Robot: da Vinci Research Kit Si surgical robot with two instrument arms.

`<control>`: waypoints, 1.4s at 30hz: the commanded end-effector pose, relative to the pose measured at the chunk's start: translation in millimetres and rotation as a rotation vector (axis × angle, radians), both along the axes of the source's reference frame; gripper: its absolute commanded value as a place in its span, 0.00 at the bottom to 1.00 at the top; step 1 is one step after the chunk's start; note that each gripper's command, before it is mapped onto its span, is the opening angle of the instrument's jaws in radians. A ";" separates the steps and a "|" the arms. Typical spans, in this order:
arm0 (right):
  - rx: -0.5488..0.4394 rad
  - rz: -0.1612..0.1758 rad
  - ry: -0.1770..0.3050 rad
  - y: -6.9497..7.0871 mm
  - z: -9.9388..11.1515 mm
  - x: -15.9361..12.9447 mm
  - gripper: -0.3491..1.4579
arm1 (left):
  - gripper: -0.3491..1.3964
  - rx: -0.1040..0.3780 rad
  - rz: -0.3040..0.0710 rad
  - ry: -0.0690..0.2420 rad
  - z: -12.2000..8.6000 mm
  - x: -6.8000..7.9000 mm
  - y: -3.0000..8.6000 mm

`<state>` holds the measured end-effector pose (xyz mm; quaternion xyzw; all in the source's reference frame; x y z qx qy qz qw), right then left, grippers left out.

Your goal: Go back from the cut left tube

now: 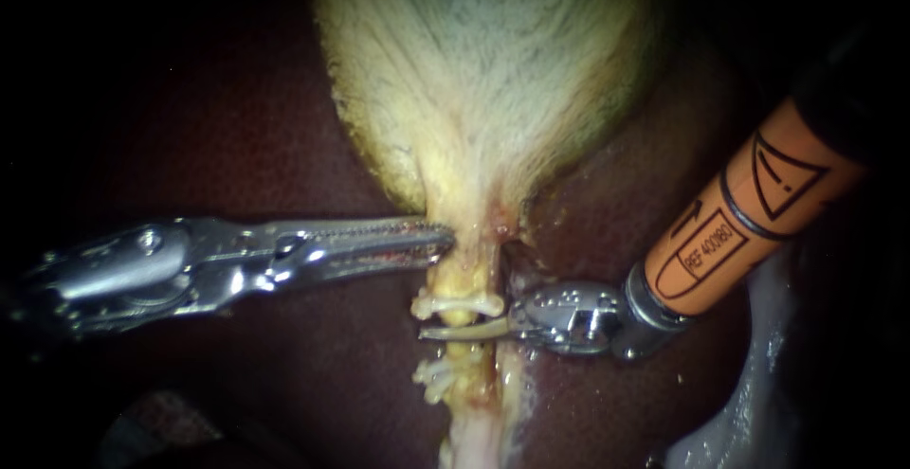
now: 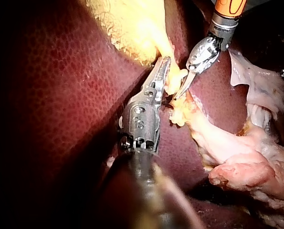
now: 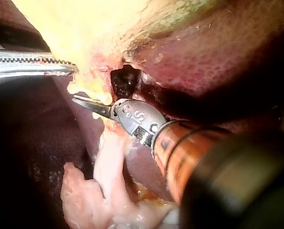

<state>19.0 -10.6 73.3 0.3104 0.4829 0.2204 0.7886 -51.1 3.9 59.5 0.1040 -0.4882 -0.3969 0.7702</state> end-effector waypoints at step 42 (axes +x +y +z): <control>-0.075 0.033 0.042 6.9 -10.7 -13.3 0.76 | 0.22 0.000 0.002 -0.002 0.5 0.4 0.3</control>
